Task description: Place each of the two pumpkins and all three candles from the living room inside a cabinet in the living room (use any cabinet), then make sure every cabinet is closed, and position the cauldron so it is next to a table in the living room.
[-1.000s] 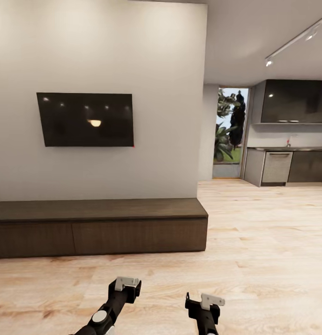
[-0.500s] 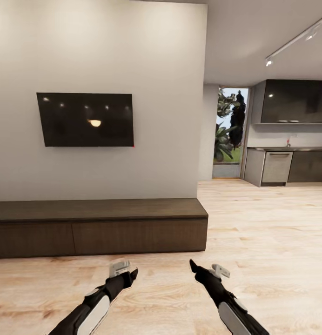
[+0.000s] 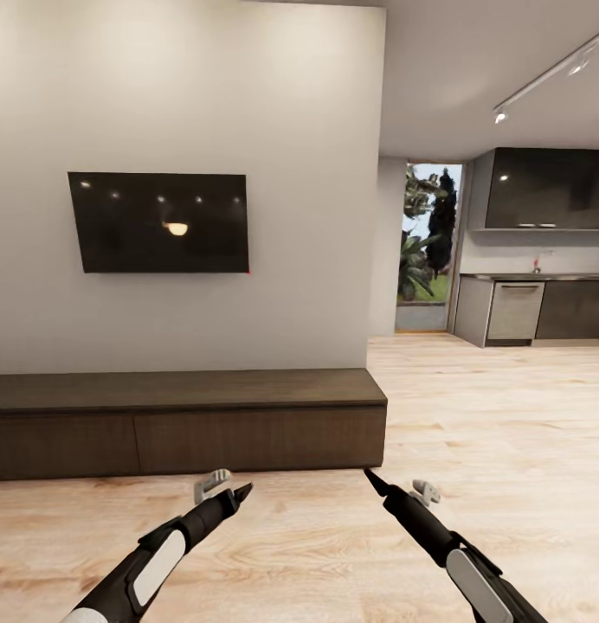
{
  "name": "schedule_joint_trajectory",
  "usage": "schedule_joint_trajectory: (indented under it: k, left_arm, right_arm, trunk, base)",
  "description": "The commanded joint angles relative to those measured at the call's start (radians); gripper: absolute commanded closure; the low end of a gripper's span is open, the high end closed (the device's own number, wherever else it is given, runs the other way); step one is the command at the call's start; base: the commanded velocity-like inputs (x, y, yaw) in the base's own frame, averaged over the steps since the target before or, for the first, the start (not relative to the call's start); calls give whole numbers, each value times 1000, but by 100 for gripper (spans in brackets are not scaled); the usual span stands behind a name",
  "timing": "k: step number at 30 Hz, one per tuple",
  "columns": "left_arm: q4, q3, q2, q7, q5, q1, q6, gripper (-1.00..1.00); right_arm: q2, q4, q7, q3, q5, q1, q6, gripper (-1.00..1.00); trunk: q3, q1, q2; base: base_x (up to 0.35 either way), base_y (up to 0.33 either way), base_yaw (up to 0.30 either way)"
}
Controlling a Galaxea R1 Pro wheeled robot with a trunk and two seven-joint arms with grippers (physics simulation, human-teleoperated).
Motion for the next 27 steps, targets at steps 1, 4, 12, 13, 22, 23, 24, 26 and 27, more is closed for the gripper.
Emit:
schedule_joint_trajectory:
  k: [1, 4, 12, 13, 22, 23, 24, 26, 27]
  left_arm:
    - [0, 4, 1, -13, 10, -1, 4, -100]
    - [2, 21, 1, -43, 10, -1, 5, -100]
    - [1, 33, 2, -65, 11, 0, 5, -100]
    - [1, 34, 1, -65, 11, 0, 5, -100]
    - [1, 66, 1, -69, 10, 1, 5, -100]
    - [1, 70, 1, -69, 10, 1, 4, -100]
    - [1, 72, 1, -69, 10, 2, 4, -100]
    - [1, 74, 1, -70, 10, 2, 4, -100]
    - [0, 75, 1, -70, 10, 2, 4, -100]
  right_arm:
    - [-1, 5, 7, 1, -11, -1, 6, -100]
    - [-2, 17, 17, -2, -12, -1, 6, -100]
    - [-1, 25, 19, -6, -13, -1, 12, -100]
    - [-1, 25, 18, -6, -13, -1, 12, -100]
    - [-3, 53, 13, -10, -18, -1, 11, -100]
    - [-3, 55, 11, -10, -18, -1, 11, -100]
    - [-3, 56, 11, -11, -18, -1, 11, -100]
    - [-2, 57, 10, -11, -18, -1, 11, -100]
    - [-2, 59, 9, -11, -18, -1, 11, -100]
  trunk:
    - [-1, 0, -1]
    - [-1, 0, -1]
    - [-1, 0, -1]
    - [-1, 0, -1]
    - [-10, 0, -1]
    - [-11, 0, -1]
    - [-12, 0, -1]
    - [-14, 0, -1]
    - [-15, 0, -1]
  base:
    - [0, 0, 0]
    - [0, 0, 0]
    - [0, 0, 0]
    - [0, 0, 0]
    - [0, 0, 0]
    - [0, 0, 0]
    - [0, 0, 0]
    - [0, 0, 0]
    - [0, 0, 0]
